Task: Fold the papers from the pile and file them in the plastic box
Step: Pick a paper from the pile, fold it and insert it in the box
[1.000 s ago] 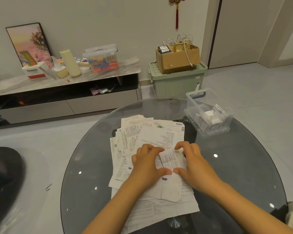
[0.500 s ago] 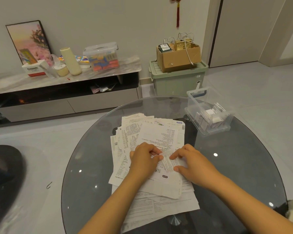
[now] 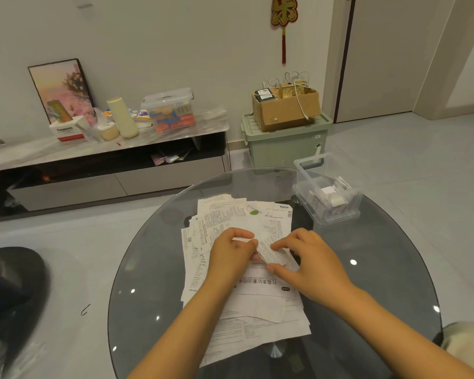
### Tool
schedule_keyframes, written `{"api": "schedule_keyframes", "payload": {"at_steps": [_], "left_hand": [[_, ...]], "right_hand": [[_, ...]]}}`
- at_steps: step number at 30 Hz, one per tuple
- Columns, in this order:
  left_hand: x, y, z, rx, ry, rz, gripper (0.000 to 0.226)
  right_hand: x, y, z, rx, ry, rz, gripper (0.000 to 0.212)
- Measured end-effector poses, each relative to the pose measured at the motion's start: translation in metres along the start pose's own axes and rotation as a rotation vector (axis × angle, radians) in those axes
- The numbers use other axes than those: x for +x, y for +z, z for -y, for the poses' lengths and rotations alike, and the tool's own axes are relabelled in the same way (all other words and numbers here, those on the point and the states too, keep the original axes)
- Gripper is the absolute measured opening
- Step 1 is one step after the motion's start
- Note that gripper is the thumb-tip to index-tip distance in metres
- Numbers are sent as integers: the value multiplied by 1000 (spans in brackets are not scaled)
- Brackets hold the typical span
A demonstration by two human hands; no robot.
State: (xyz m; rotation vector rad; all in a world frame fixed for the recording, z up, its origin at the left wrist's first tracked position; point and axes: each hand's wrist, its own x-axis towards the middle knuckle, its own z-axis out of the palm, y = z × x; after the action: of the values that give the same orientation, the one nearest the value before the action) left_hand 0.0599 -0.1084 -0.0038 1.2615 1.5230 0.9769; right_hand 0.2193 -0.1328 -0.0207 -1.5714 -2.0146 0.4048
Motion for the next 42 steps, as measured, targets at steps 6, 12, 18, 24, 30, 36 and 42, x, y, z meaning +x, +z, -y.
{"api": "schedule_keyframes", "payload": {"at_steps": [6,12,18,24,30,36,42], "left_hand": [[-11,11,-21,-28,81,53,14],[-16,25,-39,191,284,89,11],[0,39,-69,372,449,63,5],[27,53,-88,485,560,160,9],[64,74,-111,593,668,194,14],[109,105,-138,653,736,270,11],[146,131,-139,808,657,501,10]], "right_hand": [[-6,-18,3,-105,-157,-289,13],[-1,-44,-14,-46,-49,-328,7],[12,-60,-17,13,-26,-346,7],[30,-77,-31,14,18,-387,5],[55,-98,-37,-29,120,-372,11],[85,-117,-56,-74,313,-365,10],[112,-117,-79,-308,455,-178,16]]}}
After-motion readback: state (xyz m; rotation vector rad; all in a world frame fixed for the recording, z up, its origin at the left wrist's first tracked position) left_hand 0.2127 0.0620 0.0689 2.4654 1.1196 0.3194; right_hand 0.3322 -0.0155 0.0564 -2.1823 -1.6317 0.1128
